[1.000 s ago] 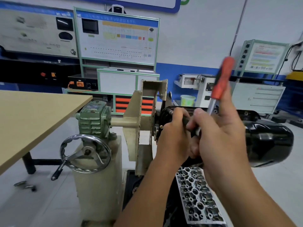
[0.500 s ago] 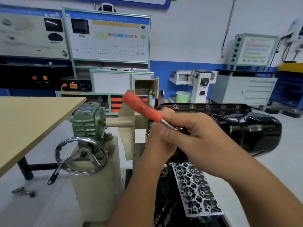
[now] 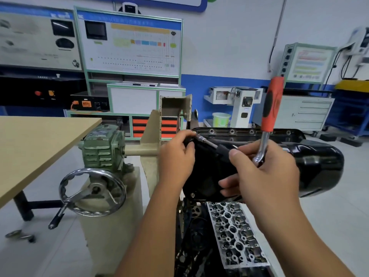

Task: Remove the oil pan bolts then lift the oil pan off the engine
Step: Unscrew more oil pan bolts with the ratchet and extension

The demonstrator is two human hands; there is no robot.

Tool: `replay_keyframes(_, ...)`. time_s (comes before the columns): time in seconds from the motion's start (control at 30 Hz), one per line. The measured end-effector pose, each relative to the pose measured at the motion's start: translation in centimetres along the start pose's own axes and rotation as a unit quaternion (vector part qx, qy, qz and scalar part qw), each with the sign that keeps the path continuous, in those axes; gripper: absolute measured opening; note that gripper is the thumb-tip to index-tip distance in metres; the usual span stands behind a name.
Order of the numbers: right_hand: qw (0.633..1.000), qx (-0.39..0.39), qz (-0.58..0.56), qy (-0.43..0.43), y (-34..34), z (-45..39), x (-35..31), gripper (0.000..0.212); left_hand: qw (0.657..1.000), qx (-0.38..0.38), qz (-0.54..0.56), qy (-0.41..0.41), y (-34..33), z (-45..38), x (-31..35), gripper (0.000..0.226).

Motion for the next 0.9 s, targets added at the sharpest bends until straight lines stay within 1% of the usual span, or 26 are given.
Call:
replay_keyframes(0.07,0.999,0.024,-0.015,0.024,1.3,-0.2,-0.5,0.026,0.999,-0.005,-0.012,-0.040,-0.3,-0.4,0.5,0.031)
replay_keyframes(0.13,0.997,0.042,-0.045,0.038,2.7,-0.3,-0.7,0.026,0.998,-0.010,-0.025,-0.063,-0.5,-0.9,0.6,0.030)
replay_keyframes(0.23,0.992,0.055,-0.113,0.032,4.3,-0.2,-0.4,0.027,0.993,-0.022,-0.044,-0.103,-0.6,-1.4,0.9,0.029)
replay_keyframes(0.3,0.986,0.064,-0.150,0.023,5.2,-0.6,-0.1,0.028,0.989,-0.016,-0.065,-0.130,-0.4,-1.7,1.4,0.027)
replay_keyframes(0.43,0.973,0.044,-0.226,0.000,5.7,-3.6,-0.3,0.024,0.978,-0.017,-0.107,-0.177,0.0,-2.5,1.9,0.020)
replay_keyframes(0.5,0.968,0.027,-0.248,0.004,5.3,-5.8,-1.3,0.024,0.973,-0.011,-0.117,-0.199,0.1,-2.6,2.1,0.018)
replay_keyframes(0.57,0.966,0.008,-0.257,0.018,4.5,-8.3,-2.6,0.022,0.970,0.011,-0.106,-0.217,0.3,-2.5,2.4,0.016)
replay_keyframes(0.63,0.964,-0.011,-0.265,0.015,3.1,-11.0,-3.5,0.018,0.970,0.040,-0.093,-0.221,0.5,-2.7,2.3,0.011)
replay_keyframes(0.7,0.958,-0.035,-0.284,-0.020,1.1,-13.5,-3.3,0.011,0.972,0.051,-0.071,-0.216,0.8,-3.3,1.6,0.009)
replay_keyframes(0.77,0.951,-0.068,-0.292,-0.077,-1.1,-15.0,-2.2,0.002,0.972,0.025,-0.048,-0.229,0.5,-3.5,1.3,0.009)
replay_keyframes(0.83,0.937,-0.096,-0.304,-0.143,-2.4,-15.7,-0.4,0.011,0.965,-0.010,-0.048,-0.256,0.0,-3.3,1.4,0.022)
replay_keyframes(0.9,0.917,-0.116,-0.327,-0.198,-3.1,-15.8,1.2,0.014,0.958,-0.024,-0.045,-0.282,-0.2,-3.3,1.6,0.027)
Point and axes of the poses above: each hand's wrist, its own z-axis away from the middle knuckle, its own y-axis out of the back of the hand, x = y × z, the point moved 10 cm from there along -z, towards the middle knuckle, and after that the axes turned 7 degrees about -y, right-handed, at the moved point
